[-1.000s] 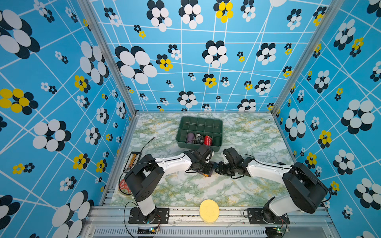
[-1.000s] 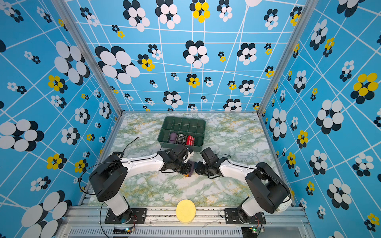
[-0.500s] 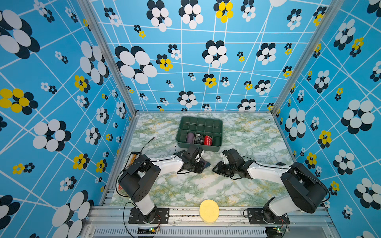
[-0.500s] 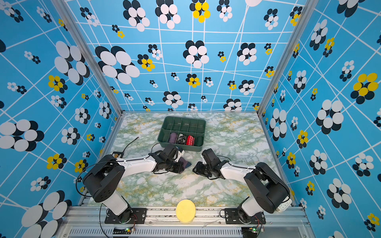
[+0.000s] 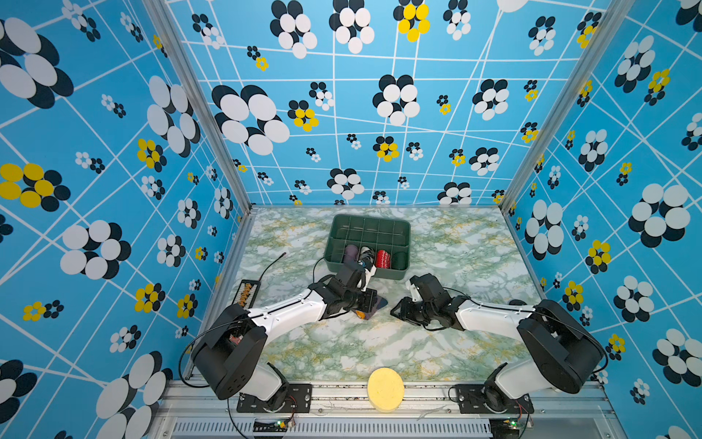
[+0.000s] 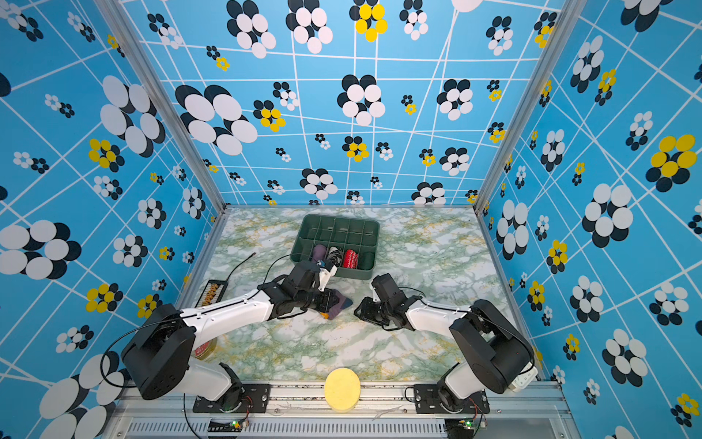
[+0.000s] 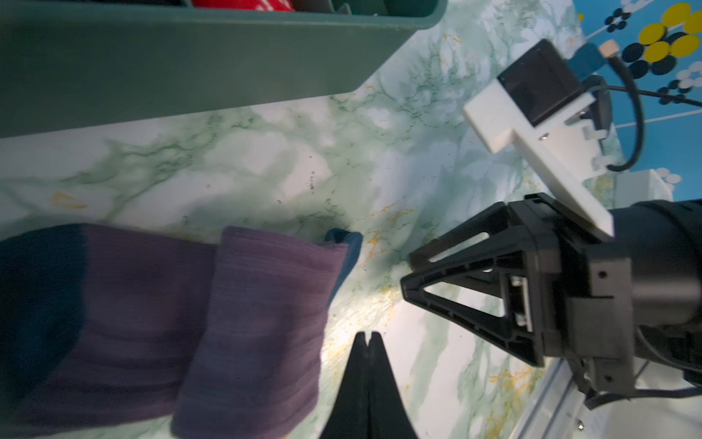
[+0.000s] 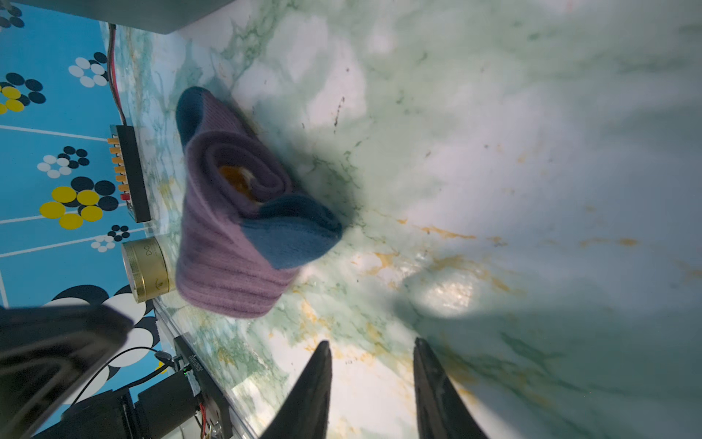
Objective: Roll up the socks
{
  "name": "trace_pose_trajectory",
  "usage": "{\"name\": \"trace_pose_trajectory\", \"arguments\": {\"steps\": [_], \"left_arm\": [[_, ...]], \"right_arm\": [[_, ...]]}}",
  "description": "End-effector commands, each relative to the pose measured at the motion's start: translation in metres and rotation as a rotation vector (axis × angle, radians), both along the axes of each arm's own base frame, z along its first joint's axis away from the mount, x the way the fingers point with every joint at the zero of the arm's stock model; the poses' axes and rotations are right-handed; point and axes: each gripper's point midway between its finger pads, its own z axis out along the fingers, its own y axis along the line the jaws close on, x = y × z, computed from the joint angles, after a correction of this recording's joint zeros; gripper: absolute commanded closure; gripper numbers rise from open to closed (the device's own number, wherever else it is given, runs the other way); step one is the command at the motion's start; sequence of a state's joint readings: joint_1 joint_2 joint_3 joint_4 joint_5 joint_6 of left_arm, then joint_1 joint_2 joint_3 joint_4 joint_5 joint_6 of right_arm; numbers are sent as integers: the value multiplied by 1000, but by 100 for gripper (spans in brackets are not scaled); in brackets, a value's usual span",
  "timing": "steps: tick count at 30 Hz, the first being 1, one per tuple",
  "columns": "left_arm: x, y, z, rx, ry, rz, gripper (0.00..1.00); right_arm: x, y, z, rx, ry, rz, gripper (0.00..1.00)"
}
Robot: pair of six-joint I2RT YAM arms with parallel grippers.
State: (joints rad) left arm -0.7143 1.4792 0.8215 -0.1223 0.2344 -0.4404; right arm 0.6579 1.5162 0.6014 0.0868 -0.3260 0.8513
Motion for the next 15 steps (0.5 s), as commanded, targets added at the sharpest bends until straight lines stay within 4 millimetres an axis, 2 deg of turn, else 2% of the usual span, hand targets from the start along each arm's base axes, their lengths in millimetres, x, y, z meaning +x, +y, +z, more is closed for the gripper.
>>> {"name": "trace_pose_trajectory", "arguments": {"steps": [1,6,10,15], "left_arm": [[13,40,-13,206,-45,109,99],[24,66,-22,252,-58,202,96],[28,68,-22,248,-72,220,96],[32,63,-26,244,-70,210,96]], "right_arm": [[4,-2,2,-6,-15,-19,62],[5,3,17,-75,-72,17,62],[5,13,25,-119,-98,50,62],[7,28,24,-144,-108,73,62]]}}
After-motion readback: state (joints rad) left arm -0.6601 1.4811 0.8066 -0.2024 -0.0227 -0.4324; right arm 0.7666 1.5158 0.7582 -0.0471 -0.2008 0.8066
